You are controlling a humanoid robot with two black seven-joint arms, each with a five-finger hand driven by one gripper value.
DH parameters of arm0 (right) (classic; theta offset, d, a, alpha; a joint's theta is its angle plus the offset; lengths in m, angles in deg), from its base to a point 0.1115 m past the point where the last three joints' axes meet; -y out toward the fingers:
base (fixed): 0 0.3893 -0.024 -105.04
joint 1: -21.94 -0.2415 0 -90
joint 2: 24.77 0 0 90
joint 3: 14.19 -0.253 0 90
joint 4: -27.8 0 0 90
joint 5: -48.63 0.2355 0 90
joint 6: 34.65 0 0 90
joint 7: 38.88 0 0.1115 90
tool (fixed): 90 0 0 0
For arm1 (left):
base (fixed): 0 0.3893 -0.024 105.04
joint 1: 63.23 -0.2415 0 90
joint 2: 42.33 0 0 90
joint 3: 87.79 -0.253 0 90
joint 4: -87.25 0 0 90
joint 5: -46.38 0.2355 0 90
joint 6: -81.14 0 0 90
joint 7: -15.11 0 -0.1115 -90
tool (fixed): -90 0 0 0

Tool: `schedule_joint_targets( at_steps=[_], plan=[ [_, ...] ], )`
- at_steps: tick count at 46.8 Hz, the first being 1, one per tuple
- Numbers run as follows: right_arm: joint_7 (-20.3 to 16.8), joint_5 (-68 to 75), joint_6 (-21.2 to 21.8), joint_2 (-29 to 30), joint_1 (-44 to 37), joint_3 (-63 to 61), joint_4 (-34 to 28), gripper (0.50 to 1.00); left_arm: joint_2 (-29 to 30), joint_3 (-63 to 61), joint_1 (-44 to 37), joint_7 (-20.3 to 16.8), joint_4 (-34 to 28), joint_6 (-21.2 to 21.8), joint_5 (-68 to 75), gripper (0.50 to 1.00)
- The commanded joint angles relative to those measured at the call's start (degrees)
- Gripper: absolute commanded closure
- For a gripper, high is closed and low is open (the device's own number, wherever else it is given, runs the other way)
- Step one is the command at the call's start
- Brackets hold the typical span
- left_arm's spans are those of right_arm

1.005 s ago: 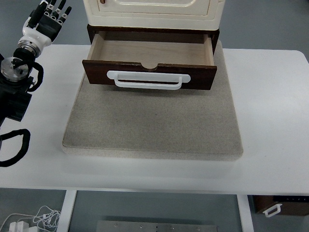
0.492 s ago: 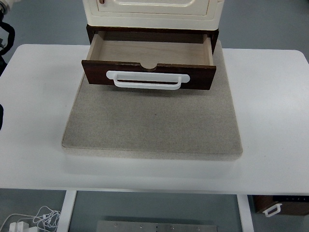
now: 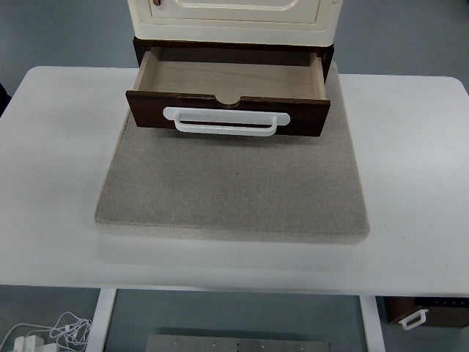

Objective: Close drawer under combined cabinet

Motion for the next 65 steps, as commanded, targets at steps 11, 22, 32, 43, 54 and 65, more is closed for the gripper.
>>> schedule_joint_targets(
  at_steps=[11, 22, 32, 43, 54, 65],
  plan=[
    [0.0, 0.0, 0.0, 0.0, 0.0, 0.0, 0.0, 0.548, 2.7, -2.7, 0.5, 0.0, 14.7, 0.3, 0.3, 0.504],
    [0.0, 0.0, 0.0, 0.0, 0.0, 0.0, 0.0, 0.548, 4.6, -10.8, 0.6, 0.0, 25.8, 0.5, 0.3, 0.504],
    [0.0, 0.0, 0.0, 0.0, 0.0, 0.0, 0.0, 0.548, 6.5, -20.7, 2.1, -0.2, 34.3, 0.4, 0.6, 0.506],
    [0.0, 0.0, 0.0, 0.0, 0.0, 0.0, 0.0, 0.548, 7.1, -28.3, 3.6, -0.3, 45.1, 0.0, 8.4, 0.506],
    [0.0, 0.0, 0.0, 0.0, 0.0, 0.0, 0.0, 0.548, 6.8, -35.2, 3.8, -0.2, 55.5, 0.0, 12.5, 0.508],
    [0.0, 0.0, 0.0, 0.0, 0.0, 0.0, 0.0, 0.548, 5.8, -44.1, 3.5, 0.1, 59.5, -0.2, 19.2, 0.508]
  ],
)
